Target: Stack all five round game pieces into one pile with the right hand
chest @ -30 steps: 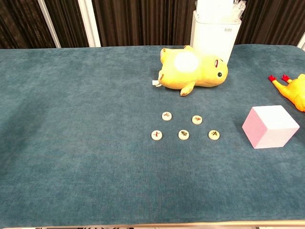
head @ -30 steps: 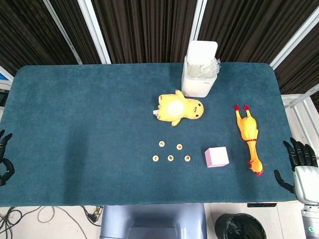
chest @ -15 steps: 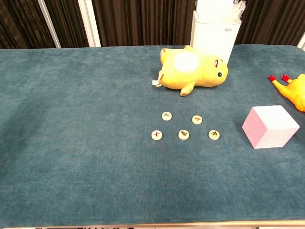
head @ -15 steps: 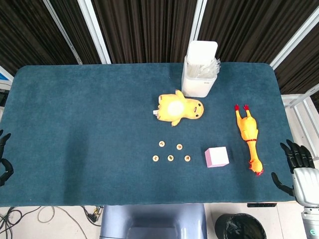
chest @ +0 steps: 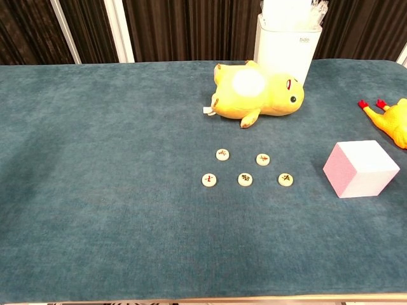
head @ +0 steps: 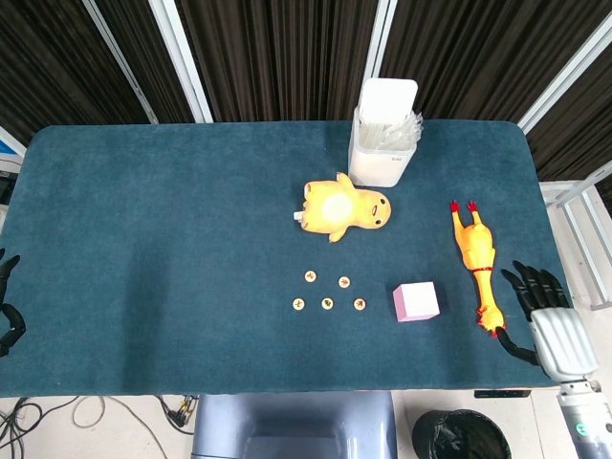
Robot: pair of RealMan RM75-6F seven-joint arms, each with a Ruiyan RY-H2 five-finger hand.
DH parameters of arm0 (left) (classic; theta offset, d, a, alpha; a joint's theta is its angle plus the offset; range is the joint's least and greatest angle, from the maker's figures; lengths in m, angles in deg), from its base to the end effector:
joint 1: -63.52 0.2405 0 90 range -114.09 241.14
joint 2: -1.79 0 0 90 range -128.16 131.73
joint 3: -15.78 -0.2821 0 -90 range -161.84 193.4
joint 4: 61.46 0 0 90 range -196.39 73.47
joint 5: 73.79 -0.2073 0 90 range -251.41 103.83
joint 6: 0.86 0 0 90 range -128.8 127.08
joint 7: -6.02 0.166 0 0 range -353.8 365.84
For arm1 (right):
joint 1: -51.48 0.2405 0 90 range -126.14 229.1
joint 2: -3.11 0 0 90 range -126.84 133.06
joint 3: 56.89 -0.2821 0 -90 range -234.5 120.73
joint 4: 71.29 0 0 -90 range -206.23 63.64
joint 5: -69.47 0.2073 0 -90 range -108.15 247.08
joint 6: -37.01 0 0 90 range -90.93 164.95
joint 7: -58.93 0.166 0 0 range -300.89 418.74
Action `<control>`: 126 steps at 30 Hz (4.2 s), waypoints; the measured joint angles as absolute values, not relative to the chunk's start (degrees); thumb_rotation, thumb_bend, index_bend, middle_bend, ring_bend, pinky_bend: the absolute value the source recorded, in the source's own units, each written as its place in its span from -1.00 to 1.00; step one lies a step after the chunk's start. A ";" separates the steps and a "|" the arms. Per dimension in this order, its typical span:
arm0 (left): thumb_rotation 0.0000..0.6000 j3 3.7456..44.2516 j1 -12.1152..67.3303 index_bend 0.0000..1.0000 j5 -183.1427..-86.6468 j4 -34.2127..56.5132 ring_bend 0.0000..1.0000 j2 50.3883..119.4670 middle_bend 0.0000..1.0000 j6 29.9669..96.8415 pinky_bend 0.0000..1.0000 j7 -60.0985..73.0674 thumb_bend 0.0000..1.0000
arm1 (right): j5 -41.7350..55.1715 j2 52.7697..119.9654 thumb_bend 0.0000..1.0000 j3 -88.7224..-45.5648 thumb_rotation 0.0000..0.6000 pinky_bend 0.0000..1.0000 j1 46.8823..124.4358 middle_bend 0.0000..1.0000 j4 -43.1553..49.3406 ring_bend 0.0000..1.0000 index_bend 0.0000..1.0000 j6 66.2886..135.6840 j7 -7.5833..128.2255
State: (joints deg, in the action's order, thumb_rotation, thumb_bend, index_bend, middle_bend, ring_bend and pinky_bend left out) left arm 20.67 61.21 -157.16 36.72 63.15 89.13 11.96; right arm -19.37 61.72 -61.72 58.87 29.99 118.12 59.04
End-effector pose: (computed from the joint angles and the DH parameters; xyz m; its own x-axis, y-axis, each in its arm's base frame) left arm -0.3233 0.1952 0.2012 0.4394 -0.0909 0.8937 0.8979 0.0750 -0.4338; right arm -0.2903 -0.2219 0.1823 0.3464 -0.0281 0.9377 -0.9327 -0.1171 0.3411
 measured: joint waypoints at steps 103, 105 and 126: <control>1.00 21.03 60.98 -0.79 -156.59 36.44 -1.00 63.78 -1.00 89.02 -0.96 13.20 0.65 | 26.43 99.40 -0.20 -63.93 1.00 -1.00 93.19 -1.00 18.18 -1.00 -0.03 99.47 15.96; 1.00 21.06 60.99 -0.79 -156.54 36.42 -1.00 63.86 -1.00 89.08 -0.96 13.34 0.65 | 26.33 99.46 -0.20 -64.00 1.00 -1.00 93.21 -1.00 18.11 -1.00 -0.03 99.56 16.12; 1.00 21.11 61.00 -0.78 -156.47 36.47 -1.00 63.92 -1.00 89.12 -0.96 13.48 0.65 | 26.38 98.40 -0.20 -64.72 1.00 -1.00 93.51 -1.00 19.13 -1.00 0.06 99.72 16.74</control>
State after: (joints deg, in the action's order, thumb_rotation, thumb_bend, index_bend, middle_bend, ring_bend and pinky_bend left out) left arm 21.11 61.00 -156.47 36.47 63.92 89.12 13.48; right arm 26.38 98.40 -64.72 93.51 19.13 99.72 16.74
